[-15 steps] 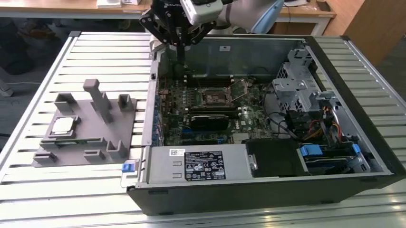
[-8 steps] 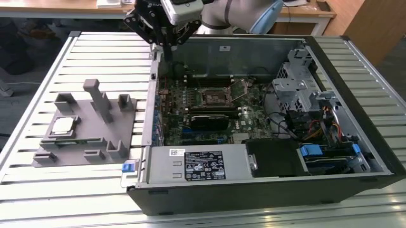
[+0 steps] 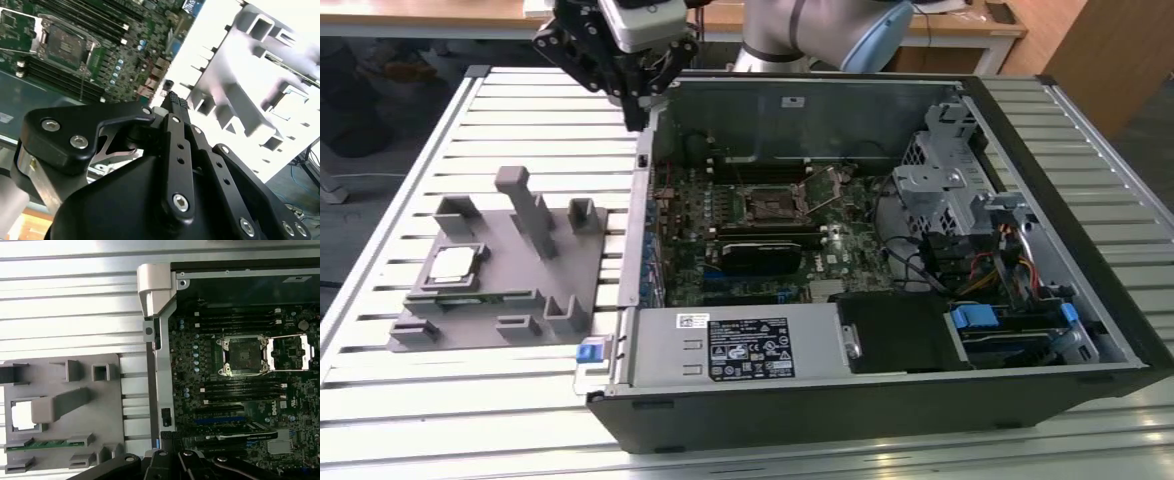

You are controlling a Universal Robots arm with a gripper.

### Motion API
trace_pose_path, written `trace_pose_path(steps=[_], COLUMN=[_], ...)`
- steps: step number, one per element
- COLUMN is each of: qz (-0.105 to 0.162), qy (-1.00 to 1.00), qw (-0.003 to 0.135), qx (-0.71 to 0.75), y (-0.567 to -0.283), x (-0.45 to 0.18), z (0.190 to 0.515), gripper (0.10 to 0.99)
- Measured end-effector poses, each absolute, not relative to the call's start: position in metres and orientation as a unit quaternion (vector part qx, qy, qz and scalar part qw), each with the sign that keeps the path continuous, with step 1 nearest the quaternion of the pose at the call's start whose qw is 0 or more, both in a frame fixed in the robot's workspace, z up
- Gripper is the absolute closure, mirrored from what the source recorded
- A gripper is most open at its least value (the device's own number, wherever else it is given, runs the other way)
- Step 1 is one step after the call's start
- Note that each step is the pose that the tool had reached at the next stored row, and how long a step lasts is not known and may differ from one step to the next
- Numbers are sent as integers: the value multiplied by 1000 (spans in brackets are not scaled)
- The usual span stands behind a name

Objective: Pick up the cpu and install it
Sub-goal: 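Reach for the cpu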

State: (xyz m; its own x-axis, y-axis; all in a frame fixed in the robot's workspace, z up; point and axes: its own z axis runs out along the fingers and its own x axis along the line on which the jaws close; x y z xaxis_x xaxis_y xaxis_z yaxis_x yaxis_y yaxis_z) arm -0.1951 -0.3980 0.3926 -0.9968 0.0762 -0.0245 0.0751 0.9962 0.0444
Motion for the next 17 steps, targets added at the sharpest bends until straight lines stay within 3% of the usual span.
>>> trace_pose_path(steps=[17], qz=[22], qy=[999], qw=[12], qx=[38], y=[-398], x=[-244], z=[390], gripper=[980])
